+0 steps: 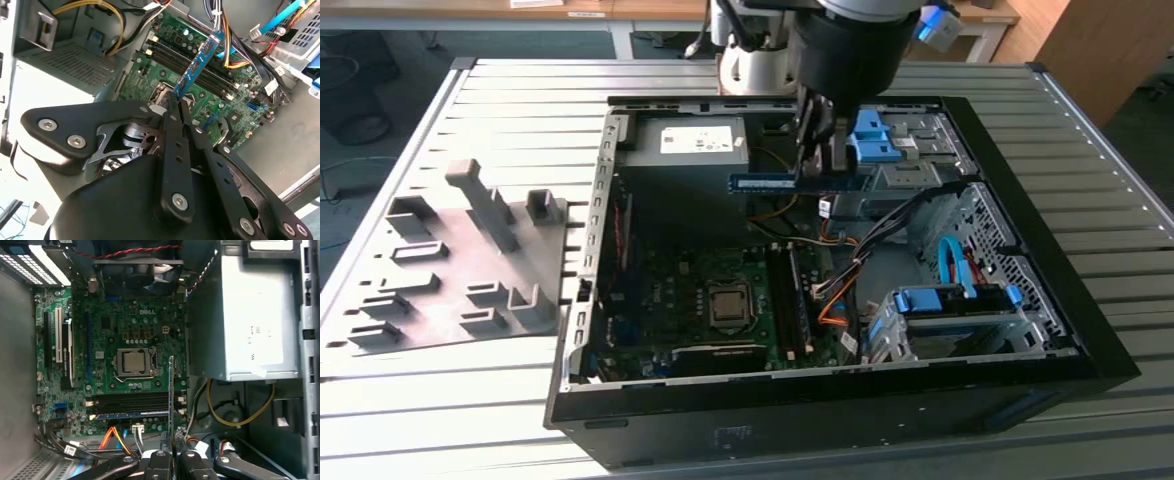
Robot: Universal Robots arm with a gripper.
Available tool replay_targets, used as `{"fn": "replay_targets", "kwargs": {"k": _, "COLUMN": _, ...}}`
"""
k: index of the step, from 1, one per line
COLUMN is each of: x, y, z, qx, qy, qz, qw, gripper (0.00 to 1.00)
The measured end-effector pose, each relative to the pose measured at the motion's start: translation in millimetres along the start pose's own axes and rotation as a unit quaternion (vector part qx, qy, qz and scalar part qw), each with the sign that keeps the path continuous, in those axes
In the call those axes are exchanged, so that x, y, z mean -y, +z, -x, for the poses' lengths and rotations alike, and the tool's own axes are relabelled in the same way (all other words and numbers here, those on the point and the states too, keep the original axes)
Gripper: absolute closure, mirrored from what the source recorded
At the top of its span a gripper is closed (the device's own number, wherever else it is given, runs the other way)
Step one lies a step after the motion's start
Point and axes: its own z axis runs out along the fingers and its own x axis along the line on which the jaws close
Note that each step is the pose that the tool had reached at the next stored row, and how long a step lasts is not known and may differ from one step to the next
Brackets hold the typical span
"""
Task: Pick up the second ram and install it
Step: 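Pick up the second ram and move it above second insertion slot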
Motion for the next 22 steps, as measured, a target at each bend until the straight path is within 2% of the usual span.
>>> {"fn": "replay_targets", "kwargs": {"k": 3, "x": -0.2, "y": 4.6, "z": -6.5, "qx": -0.0001, "qy": 0.001, "qz": -0.0002, "qw": 1.0000, "gripper": 0.86}}
{"fn": "replay_targets", "kwargs": {"k": 11, "x": -5.3, "y": 11.6, "z": -32.1, "qx": -0.0001, "qy": 0.001, "qz": -0.0002, "qw": 1.0000, "gripper": 0.86}}
{"fn": "replay_targets", "kwargs": {"k": 22, "x": -18.1, "y": 30.9, "z": -43.0, "qx": -0.0002, "qy": 0.001, "qz": -0.0001, "qw": 1.0000, "gripper": 0.86}}
